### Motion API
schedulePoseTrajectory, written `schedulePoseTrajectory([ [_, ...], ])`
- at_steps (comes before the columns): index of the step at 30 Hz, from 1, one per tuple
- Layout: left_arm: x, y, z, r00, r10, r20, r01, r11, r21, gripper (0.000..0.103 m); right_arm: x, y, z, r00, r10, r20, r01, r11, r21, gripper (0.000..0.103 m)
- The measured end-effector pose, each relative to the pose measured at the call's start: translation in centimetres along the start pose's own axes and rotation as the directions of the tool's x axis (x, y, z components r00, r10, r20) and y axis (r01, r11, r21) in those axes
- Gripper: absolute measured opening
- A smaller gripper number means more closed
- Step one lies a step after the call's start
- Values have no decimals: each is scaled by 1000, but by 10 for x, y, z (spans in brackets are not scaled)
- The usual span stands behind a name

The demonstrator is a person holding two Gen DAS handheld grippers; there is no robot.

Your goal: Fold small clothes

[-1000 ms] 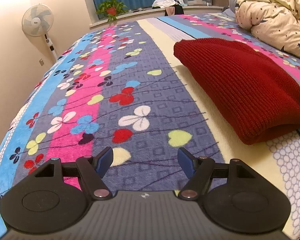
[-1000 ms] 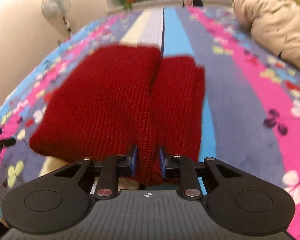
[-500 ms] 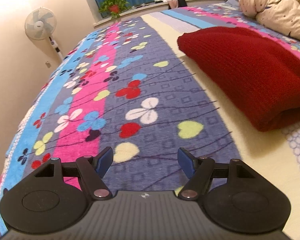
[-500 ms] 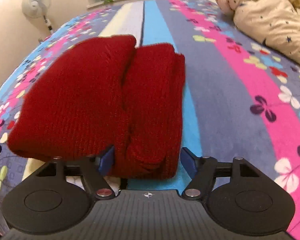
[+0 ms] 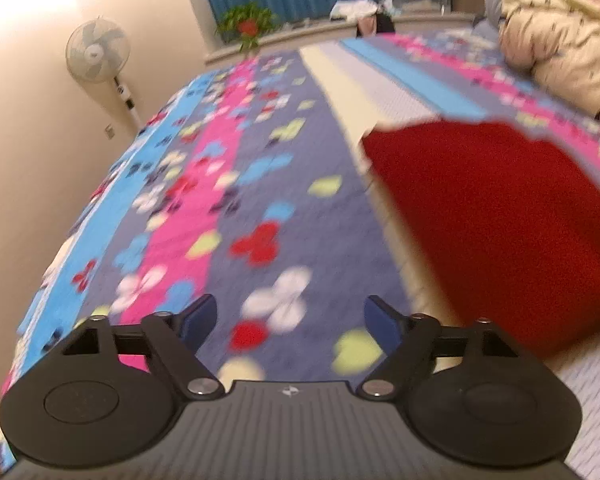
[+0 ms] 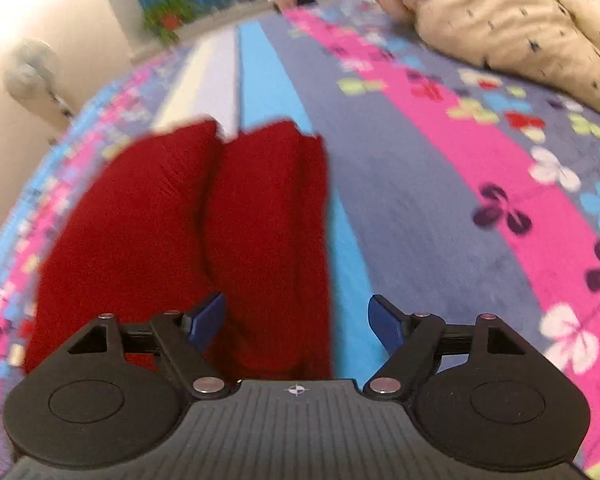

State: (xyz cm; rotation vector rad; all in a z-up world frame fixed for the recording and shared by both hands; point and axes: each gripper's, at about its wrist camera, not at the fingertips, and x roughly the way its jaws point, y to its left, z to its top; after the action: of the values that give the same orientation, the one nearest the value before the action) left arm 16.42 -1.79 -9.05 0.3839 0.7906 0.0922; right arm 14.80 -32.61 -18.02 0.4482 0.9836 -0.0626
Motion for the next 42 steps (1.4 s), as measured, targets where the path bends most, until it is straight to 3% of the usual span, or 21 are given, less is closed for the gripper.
schedulePoseTrajectory([
  [5, 13, -42, 44, 999, -35, 11, 35, 999, -22, 87, 9, -8, 2, 1000, 22, -22, -20, 996, 90, 80],
  [12, 40, -79, 62, 999, 21, -38, -22, 999, -38, 87, 10, -13, 12, 999, 37, 9, -38, 996, 80, 80],
  [25, 45, -67, 70, 999, 27, -39, -31, 993, -110, 87, 23, -7, 13, 999, 45, -30, -43, 997, 58, 82],
  [29, 31, -52, 75, 997, -2, 71, 17, 977, -211, 92, 24, -2, 13, 999, 27, -24, -26, 999, 37, 83],
  [32, 44, -53, 79, 991, -117, 69, 129, 967, -218, 92, 26, 1, 12, 999, 23, -25, -23, 999, 24, 85],
  [35, 83, -55, 77, 960, -273, -61, 246, 928, -278, 92, 29, 1, 11, 999, 17, -30, -16, 999, 29, 87],
  [37, 106, -49, 70, 929, -362, -71, 312, 873, -376, 99, 31, 0, 11, 999, 21, -34, -20, 999, 45, 89],
  [38, 118, -43, 65, 914, -398, -79, 327, 836, -440, 103, 32, -2, 11, 999, 27, -37, -25, 998, 55, 89],
  [41, 153, -30, 51, 821, -564, -86, 393, 669, -631, 103, 36, -5, 10, 998, 50, -48, -45, 995, 89, 89],
  [42, 161, -29, 48, 793, -604, -83, 405, 624, -668, 101, 37, -5, 11, 996, 68, -55, -62, 993, 101, 88],
])
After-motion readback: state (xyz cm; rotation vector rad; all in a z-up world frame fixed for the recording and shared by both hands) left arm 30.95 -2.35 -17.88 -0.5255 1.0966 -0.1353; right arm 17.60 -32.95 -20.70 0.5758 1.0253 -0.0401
